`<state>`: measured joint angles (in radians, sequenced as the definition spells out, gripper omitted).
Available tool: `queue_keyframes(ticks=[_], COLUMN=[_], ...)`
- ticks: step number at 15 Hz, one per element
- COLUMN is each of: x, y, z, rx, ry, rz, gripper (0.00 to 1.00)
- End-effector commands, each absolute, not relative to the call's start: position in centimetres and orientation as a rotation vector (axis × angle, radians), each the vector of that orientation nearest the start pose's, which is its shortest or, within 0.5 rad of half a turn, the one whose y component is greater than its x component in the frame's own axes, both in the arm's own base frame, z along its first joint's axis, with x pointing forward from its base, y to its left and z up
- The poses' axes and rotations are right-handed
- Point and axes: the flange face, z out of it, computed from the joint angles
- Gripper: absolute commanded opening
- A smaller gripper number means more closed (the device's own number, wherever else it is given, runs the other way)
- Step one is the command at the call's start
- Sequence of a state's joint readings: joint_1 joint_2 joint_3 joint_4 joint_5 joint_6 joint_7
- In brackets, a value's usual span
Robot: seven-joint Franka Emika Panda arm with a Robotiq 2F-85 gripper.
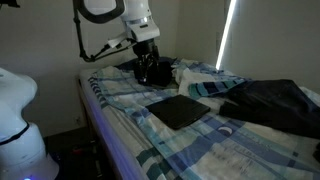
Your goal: Open the tablet on the bed
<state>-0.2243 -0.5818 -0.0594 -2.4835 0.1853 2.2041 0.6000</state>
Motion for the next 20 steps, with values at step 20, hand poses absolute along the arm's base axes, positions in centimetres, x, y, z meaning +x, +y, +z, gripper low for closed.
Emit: queue_keyframes(ticks=[20], x=[44.7], y=[-15.5], z=[38.3], rx=[-2.389], ry=[1.467], rz=[-0.241], gripper=[1.0])
